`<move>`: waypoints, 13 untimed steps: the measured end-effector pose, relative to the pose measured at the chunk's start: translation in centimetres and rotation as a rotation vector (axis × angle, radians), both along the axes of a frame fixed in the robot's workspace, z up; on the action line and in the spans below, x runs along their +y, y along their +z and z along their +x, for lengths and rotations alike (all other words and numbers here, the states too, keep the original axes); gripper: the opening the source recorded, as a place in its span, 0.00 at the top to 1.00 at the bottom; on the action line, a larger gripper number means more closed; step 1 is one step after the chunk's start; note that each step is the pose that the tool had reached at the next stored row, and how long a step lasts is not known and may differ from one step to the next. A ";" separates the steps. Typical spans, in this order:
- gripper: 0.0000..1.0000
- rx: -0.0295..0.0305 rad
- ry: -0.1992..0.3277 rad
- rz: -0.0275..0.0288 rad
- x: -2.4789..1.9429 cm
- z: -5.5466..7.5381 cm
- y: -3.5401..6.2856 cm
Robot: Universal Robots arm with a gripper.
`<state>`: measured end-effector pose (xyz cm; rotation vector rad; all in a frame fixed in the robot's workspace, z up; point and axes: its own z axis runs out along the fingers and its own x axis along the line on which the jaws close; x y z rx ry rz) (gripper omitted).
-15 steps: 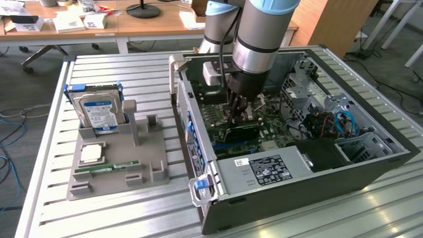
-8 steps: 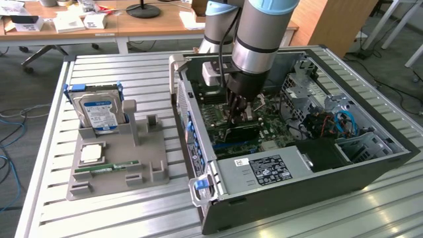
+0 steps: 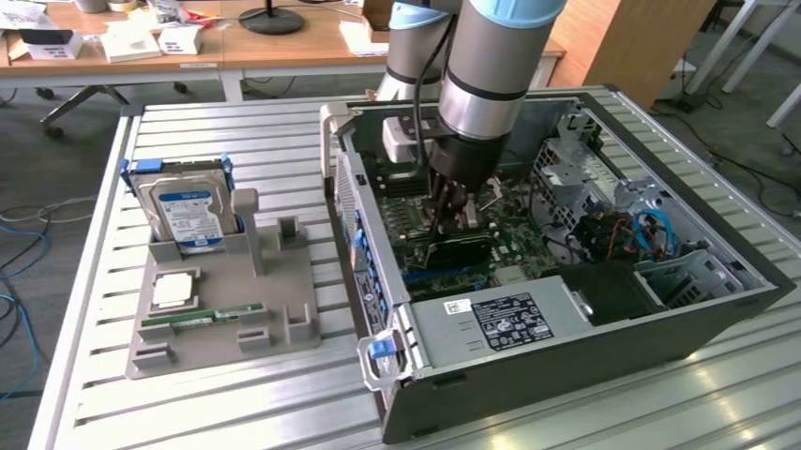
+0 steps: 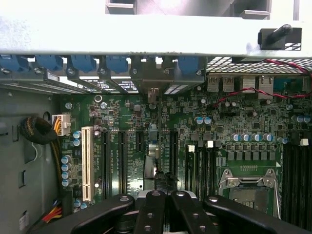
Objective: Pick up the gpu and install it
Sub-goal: 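Press down on the gpu until it lock into place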
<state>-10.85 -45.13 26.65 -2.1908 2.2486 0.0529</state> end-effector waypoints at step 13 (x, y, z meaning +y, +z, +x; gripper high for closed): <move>0.89 0.0000 0.000 0.0001 0.00 0.0 -0.09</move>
